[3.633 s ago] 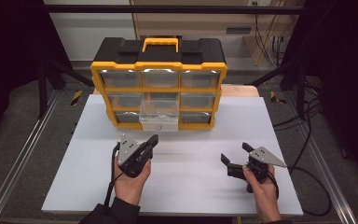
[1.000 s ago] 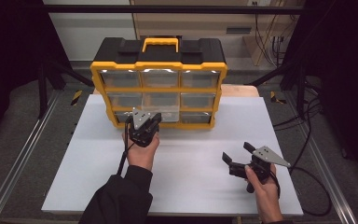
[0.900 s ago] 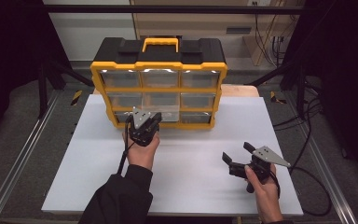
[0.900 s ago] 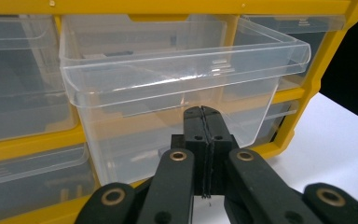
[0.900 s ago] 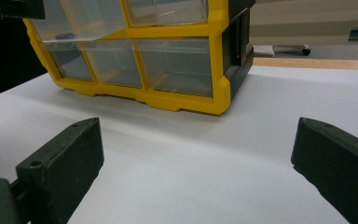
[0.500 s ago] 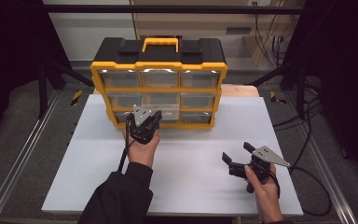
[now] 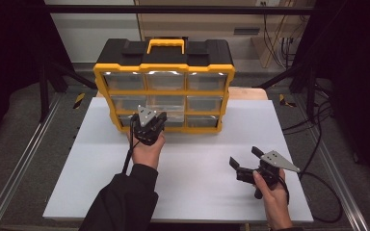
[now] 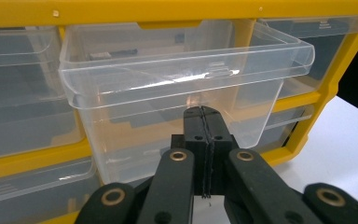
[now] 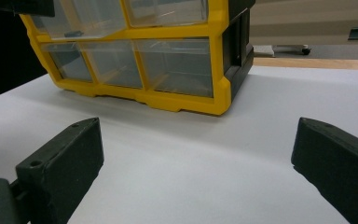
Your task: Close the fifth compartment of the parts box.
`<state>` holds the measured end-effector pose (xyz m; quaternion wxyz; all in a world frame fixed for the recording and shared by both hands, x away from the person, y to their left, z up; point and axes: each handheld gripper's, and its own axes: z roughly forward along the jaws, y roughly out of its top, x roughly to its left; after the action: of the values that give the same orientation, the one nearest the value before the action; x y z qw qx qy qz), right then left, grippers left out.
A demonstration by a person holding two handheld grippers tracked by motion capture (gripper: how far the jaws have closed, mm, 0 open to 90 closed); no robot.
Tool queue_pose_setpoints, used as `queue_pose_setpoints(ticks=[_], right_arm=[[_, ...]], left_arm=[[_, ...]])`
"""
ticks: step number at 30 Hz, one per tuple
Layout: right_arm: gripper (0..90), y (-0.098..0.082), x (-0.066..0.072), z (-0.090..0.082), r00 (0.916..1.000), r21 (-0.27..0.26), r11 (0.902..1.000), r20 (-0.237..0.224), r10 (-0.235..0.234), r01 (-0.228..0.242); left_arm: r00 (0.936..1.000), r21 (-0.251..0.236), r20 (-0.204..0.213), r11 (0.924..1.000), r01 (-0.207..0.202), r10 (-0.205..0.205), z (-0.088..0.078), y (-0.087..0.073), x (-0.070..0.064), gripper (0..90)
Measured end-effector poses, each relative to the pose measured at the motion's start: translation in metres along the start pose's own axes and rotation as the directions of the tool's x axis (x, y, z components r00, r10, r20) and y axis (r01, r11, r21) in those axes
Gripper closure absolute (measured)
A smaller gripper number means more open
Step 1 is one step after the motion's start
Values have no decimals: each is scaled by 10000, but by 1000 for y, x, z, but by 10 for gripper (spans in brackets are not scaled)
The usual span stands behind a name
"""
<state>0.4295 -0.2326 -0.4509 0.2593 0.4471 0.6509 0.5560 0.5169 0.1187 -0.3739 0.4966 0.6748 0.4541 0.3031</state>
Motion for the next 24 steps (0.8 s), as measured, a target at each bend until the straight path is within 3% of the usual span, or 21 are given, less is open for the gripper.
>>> queue_pose_setpoints(ticks=[8, 24], right_arm=[[26, 0, 1, 0, 10000, 25, 10000, 8, 45, -45], [26, 0, 1, 0, 9999, -4, 9999, -42, -103, 103]], left_arm=[[9998, -64, 72, 9998, 196, -196, 1, 1, 0, 895], [10000, -63, 12, 9999, 88, -88, 4, 4, 2, 895]])
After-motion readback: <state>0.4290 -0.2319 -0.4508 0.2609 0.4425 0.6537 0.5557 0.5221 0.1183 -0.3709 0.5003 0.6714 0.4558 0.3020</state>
